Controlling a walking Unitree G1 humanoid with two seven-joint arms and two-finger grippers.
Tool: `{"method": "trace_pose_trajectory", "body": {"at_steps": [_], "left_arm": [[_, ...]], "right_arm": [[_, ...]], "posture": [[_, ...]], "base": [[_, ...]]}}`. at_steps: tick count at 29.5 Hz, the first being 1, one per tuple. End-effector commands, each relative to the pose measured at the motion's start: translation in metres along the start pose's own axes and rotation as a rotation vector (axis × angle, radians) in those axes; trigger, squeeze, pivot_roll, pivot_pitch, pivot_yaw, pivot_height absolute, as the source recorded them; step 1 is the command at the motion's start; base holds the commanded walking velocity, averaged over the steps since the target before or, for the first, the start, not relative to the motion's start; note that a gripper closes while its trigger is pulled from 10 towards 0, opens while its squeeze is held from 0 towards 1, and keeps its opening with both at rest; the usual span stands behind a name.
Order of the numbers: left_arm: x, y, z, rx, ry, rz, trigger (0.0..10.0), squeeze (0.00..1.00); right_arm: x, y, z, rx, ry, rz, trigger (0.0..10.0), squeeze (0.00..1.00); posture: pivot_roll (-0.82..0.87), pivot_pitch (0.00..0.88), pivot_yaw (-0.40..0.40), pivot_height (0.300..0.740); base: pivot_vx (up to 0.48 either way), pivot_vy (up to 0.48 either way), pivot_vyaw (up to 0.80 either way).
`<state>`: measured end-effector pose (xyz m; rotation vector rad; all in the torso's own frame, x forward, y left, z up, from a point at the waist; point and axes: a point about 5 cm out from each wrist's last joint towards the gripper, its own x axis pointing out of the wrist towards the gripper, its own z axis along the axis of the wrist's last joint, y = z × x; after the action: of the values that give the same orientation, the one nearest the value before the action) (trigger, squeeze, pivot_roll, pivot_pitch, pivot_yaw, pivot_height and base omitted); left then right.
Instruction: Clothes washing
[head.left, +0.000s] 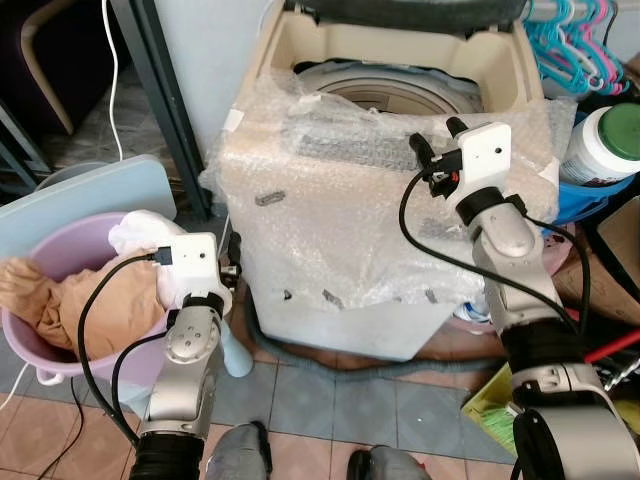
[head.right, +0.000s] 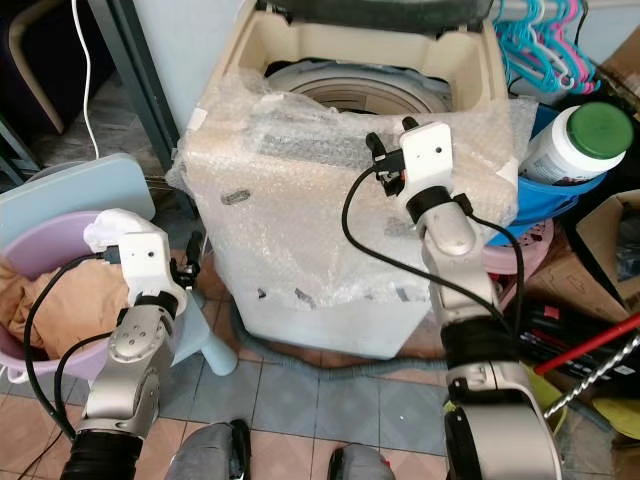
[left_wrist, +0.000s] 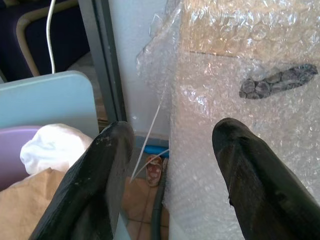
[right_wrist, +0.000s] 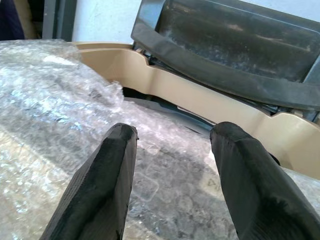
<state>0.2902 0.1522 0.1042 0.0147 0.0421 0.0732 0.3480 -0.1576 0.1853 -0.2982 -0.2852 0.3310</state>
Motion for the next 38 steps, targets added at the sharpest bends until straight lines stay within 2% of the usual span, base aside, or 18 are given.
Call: {"method": "trace_pose_trajectory", "body": {"at_steps": [1,3,4,7,11,12,13,16,18,21,27,29,35,38], "left_arm": [[0.002,0.004,0.01,0.009,-0.031,0.007,10.0,0.0],[-0.002,0.008,0.008,0.003,-0.02,0.028,10.0,0.0],[-0.004,0.008,0.007,0.001,-0.015,0.031,10.0,0.0],[-0.011,0.005,0.001,-0.004,0.003,0.033,10.0,0.0],[-0.017,0.004,-0.004,-0.01,0.024,0.041,10.0,0.0],[-0.021,0.003,-0.008,-0.017,0.039,0.049,10.0,0.0],[-0.026,0.005,-0.016,-0.031,0.072,0.073,10.0,0.0],[-0.028,0.009,-0.019,-0.041,0.086,0.101,10.0,0.0],[-0.029,0.008,-0.021,-0.037,0.096,0.09,10.0,0.0],[-0.028,0.004,-0.021,-0.016,0.094,0.054,10.0,0.0],[-0.024,0.006,-0.014,0.017,0.067,0.041,10.0,0.0],[-0.022,0.007,-0.012,0.062,0.04,0.044,10.0,0.0],[-0.019,0.006,-0.009,0.044,0.03,0.025,10.0,0.0],[-0.021,0.007,-0.009,0.037,0.029,0.023,10.0,0.0]], "right_arm": [[-0.002,0.007,0.001,-0.012,-0.001,0.039,10.0,1.0],[-0.017,0.027,-0.007,0.027,0.025,0.064,10.0,1.0],[-0.02,0.03,-0.009,0.043,0.034,0.061,10.0,1.0],[-0.031,0.039,-0.018,0.118,0.073,-0.004,10.0,1.0],[-0.04,0.045,-0.024,0.163,0.097,-0.068,10.0,1.0],[-0.047,0.046,-0.028,0.192,0.118,-0.123,10.0,1.0],[-0.061,0.043,-0.03,0.109,0.121,-0.193,10.0,0.0],[-0.074,0.035,-0.034,0.045,0.141,-0.253,10.0,0.0],[-0.085,0.026,-0.042,0.067,0.184,-0.313,10.0,0.0],[-0.094,0.021,-0.051,0.06,0.244,-0.335,10.0,0.0],[-0.094,0.025,-0.052,0.139,0.267,-0.347,10.0,0.0],[-0.091,0.031,-0.05,0.161,0.256,-0.308,10.0,0.0],[-0.089,0.043,-0.05,0.212,0.264,-0.269,10.0,0.0],[-0.09,0.041,-0.051,0.217,0.273,-0.29,10.0,0.0]], "posture": [[0.03,0.156,0.037,0.74],[0.04,0.159,0.025,0.74],[0.04,0.159,0.023,0.74],[0.05,0.157,0.006,0.74],[0.05,0.154,0.003,0.74],[0.05,0.144,0.0,0.74],[0.03,0.132,0.014,0.74],[0.02,0.126,0.02,0.74],[0.03,0.126,0.017,0.74],[0.03,0.131,0.014,0.74],[0.04,0.141,0.002,0.74],[0.05,0.143,-0.007,0.74],[0.05,0.144,-0.013,0.74],[0.05,0.144,-0.013,0.74]], "base": [[0.0,0.0,0.0],[0.0,0.0,0.0],[0.0,0.0,0.0],[0.0,0.0,0.0],[0.0,0.214,0.0],[0.0,0.48,0.0],[0.0,0.48,0.0],[0.0,0.48,0.0],[0.0,0.48,0.0],[0.0,0.48,0.0],[0.0,0.48,0.0],[0.0,0.48,0.0],[0.0,0.48,0.0],[0.0,0.48,0.0]]}}
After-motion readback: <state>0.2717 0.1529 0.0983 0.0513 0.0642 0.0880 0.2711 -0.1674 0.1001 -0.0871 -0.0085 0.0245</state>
